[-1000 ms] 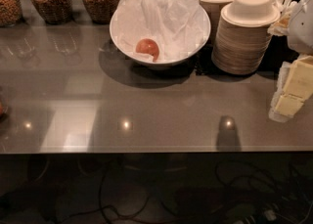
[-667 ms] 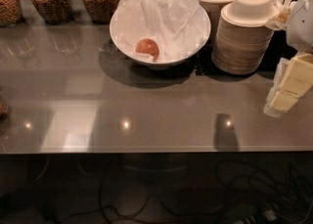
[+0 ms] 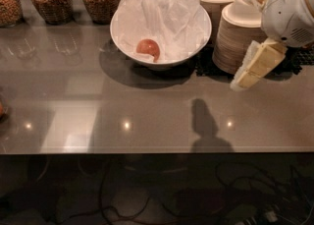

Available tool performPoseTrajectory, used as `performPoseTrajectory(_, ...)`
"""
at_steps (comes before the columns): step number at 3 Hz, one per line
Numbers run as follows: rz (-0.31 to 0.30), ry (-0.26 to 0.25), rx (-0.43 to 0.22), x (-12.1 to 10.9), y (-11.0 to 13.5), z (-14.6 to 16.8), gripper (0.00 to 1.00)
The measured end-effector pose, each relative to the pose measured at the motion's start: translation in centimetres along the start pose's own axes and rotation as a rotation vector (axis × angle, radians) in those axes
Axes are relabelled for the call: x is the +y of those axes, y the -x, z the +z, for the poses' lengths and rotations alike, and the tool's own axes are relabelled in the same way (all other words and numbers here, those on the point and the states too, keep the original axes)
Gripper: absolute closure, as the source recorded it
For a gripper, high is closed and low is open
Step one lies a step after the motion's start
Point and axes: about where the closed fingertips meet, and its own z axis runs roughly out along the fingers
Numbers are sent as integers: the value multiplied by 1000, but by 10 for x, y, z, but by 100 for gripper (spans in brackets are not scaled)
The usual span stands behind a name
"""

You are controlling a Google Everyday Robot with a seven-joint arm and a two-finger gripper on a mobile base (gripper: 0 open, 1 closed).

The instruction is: Pick apple from white bowl

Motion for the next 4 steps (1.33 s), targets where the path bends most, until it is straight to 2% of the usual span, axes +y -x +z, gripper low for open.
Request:
performPoseTrajectory(1,-44,-92,-115,-39,32,23,0)
performPoseTrajectory(2,-76,-136,-185,-70,56,42,0)
performPoseTrajectory(3,-101,-132,-228,-97,83,68,0)
performPoseTrajectory(4,-119,-99,-251,-115,110,99,0)
